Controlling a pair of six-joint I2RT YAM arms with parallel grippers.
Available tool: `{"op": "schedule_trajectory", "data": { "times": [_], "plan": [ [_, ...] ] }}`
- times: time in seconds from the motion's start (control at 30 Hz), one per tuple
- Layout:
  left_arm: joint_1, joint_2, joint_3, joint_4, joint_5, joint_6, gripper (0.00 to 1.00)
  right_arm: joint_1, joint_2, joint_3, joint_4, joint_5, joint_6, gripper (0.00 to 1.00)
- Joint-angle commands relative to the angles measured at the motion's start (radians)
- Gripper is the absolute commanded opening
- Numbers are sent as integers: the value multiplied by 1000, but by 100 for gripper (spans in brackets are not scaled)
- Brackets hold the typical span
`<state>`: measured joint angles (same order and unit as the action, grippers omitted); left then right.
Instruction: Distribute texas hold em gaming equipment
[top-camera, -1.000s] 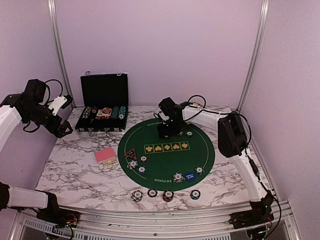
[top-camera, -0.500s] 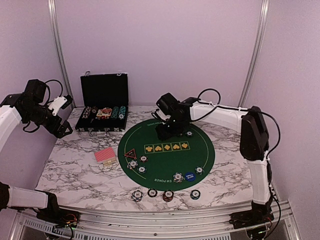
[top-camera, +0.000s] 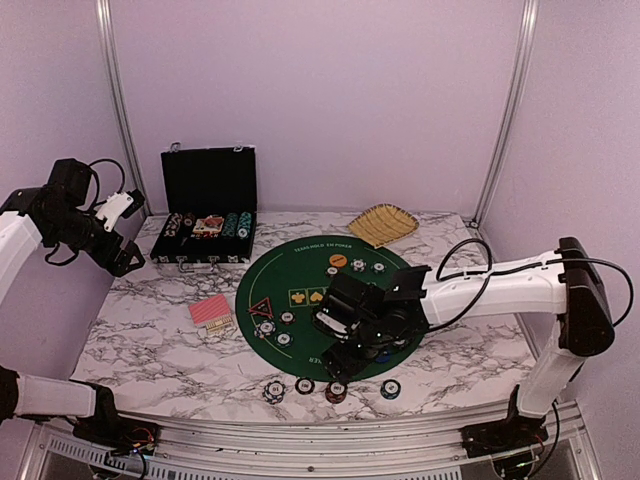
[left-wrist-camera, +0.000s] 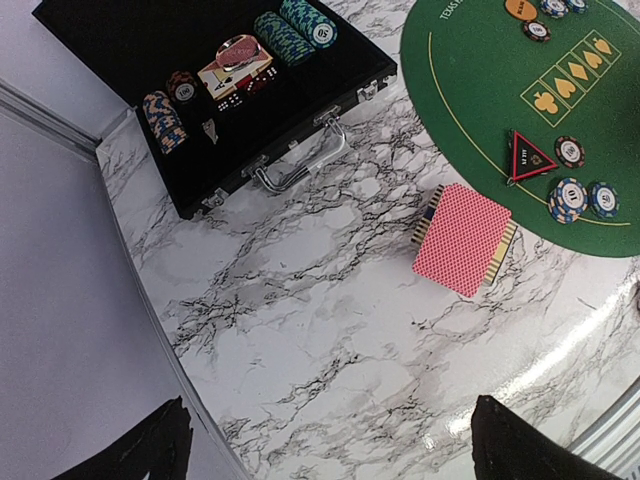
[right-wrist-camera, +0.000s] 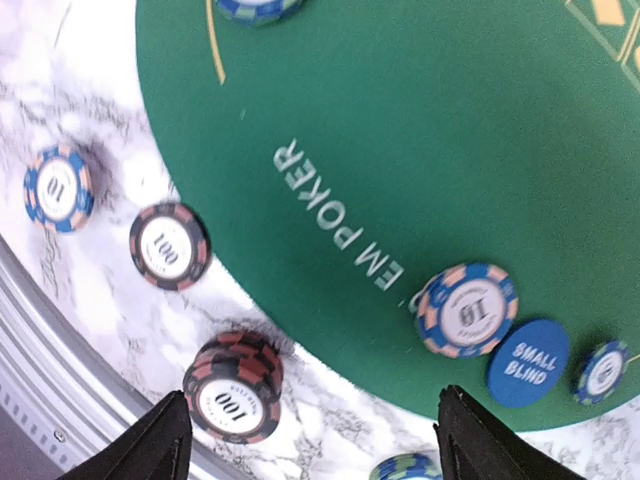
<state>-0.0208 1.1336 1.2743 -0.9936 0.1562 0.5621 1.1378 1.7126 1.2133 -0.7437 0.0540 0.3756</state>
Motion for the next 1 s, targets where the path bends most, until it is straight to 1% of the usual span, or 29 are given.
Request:
{"op": "schedule_trajectory", "data": {
  "times": [0.0,0.17,0.73,0.8,0.97],
  "plan": [
    [-1,-20,14,-28,13,-4,99,62,-20,-17,35,-31,93,84],
    [-2,-21,16,-31,11,-4,99,88,28,-8,57,-43,95,82],
    [-2,-15,24,-31,10,-5,99,91,82,10,57,-43,71,64],
    [-2,-14,25,-32,8,-5,99,91,85,7,58,-77,70,62],
    [-2,-13,25,-31,6,-4,99,94,88,-2,64,-83,69,60]
  ]
}}
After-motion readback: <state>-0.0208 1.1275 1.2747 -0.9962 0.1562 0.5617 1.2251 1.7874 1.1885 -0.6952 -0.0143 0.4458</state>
